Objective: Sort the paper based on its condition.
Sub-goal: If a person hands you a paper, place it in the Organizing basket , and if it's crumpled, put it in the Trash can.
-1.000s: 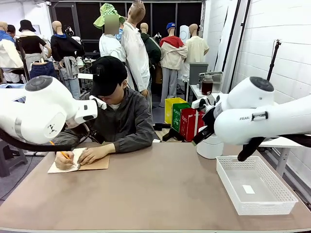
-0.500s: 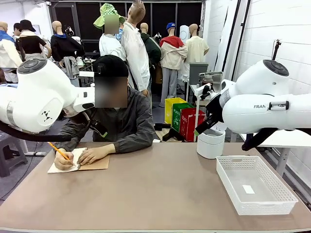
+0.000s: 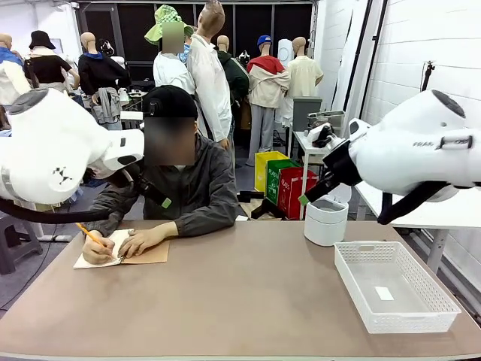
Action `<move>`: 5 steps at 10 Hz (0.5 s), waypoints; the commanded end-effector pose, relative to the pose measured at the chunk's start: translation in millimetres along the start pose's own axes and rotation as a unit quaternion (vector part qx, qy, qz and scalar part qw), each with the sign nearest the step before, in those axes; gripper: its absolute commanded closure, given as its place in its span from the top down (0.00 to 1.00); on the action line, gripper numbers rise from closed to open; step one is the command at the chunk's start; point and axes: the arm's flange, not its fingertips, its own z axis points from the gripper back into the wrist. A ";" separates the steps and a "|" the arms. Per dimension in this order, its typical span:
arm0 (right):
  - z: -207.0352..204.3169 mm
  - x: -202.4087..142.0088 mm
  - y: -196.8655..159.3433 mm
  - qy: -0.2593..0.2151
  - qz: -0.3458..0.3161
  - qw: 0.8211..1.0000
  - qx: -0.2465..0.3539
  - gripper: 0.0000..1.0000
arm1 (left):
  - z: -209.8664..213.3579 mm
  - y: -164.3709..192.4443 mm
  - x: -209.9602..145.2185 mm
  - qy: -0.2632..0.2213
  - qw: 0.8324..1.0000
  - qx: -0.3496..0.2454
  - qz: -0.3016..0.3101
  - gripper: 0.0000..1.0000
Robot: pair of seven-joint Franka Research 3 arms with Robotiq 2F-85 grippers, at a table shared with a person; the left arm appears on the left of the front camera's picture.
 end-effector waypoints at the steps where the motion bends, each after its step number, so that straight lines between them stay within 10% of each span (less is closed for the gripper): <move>1: 5.1 -6.9 -9.8 -0.040 0.024 0.998 0.052 1.00 | 6.5 12.8 -17.5 -0.051 0.996 -0.065 -0.016 1.00; 5: -3.9 -4.5 -16.0 -0.078 0.061 0.990 0.103 1.00 | 6.8 15.9 -20.9 -0.108 0.988 -0.099 -0.044 1.00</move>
